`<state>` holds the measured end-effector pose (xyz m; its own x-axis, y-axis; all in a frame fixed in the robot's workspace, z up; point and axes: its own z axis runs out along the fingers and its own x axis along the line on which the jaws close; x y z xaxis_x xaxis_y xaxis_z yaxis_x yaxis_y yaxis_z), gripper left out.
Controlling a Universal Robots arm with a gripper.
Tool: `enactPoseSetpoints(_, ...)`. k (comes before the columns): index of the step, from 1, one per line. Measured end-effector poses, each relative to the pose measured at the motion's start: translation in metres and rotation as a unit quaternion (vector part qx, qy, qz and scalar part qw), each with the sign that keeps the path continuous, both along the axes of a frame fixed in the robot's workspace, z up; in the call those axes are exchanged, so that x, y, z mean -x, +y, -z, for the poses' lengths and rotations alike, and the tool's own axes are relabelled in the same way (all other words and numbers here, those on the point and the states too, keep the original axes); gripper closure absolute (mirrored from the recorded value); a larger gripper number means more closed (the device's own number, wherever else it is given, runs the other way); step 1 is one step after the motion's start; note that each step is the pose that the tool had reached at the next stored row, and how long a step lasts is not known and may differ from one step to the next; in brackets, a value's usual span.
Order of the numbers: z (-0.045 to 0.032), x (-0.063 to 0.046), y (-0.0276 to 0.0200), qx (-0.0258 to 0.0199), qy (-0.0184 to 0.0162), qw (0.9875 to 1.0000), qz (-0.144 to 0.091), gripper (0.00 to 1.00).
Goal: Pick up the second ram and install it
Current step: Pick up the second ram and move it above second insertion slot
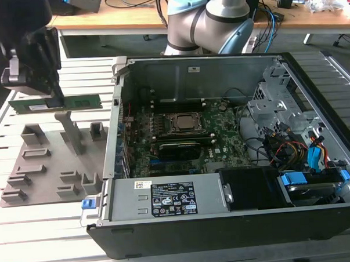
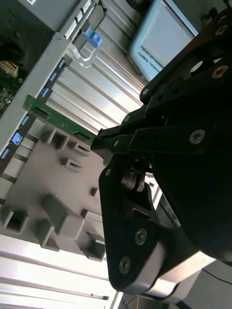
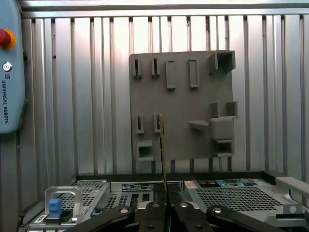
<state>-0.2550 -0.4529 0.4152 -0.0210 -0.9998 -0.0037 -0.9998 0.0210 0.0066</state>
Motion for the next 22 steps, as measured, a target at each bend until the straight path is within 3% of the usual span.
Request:
enactPoseSetpoints(4, 0.0, -0.025, 0.0, 0.0, 0.0004, 1.0, 0.0, 0.87)
enactPoseSetpoints(11, 0.0, -0.058, 0.0002, 0.0, 0.0012, 1.0, 0.0, 0.87)
enactPoseSetpoints(18, 0.0, -0.105, 0.0007, 0.0, 0.0025, 1.0, 0.0, 0.87)
enactPoseSetpoints(22, 0.0, -0.121, 0.0008, 0.0, 0.0028, 1.0, 0.0, 0.87)
